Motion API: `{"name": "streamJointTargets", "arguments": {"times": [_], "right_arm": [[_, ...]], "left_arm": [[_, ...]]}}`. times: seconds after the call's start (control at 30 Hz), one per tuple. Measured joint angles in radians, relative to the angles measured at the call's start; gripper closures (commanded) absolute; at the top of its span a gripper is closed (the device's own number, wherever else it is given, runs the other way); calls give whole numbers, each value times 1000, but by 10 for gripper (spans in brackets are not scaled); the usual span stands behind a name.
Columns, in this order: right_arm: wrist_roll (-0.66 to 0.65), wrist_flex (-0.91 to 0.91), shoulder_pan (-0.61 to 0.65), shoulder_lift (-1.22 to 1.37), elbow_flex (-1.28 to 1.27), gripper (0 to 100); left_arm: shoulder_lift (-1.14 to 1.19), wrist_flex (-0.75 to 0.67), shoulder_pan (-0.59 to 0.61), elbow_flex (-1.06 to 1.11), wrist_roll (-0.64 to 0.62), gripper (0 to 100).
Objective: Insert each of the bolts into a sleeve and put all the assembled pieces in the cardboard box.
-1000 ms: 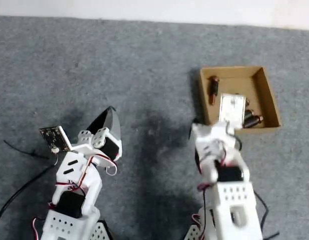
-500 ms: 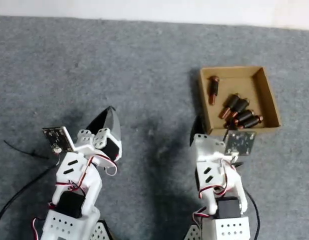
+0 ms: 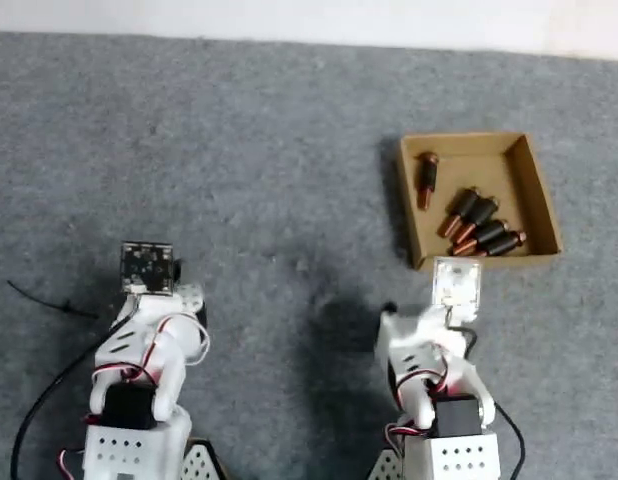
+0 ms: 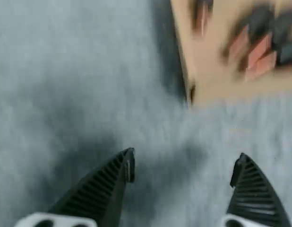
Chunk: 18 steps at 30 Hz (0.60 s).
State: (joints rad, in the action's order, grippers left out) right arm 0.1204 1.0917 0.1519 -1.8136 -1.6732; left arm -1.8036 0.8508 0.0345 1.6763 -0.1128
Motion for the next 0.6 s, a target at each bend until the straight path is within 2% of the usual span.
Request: {"name": "streamJointTargets", "arguments": {"times": [0.1,0.3,0.6], "right_arm": [[0,103,0,0,0,698],[0,124,-71,0,0,698],[0,124,-83,0,0,698]], "left_arm": [[0,155,34,0,71,990],[0,454,46,0,100,992],[0,491,46,0,98,993]]}}
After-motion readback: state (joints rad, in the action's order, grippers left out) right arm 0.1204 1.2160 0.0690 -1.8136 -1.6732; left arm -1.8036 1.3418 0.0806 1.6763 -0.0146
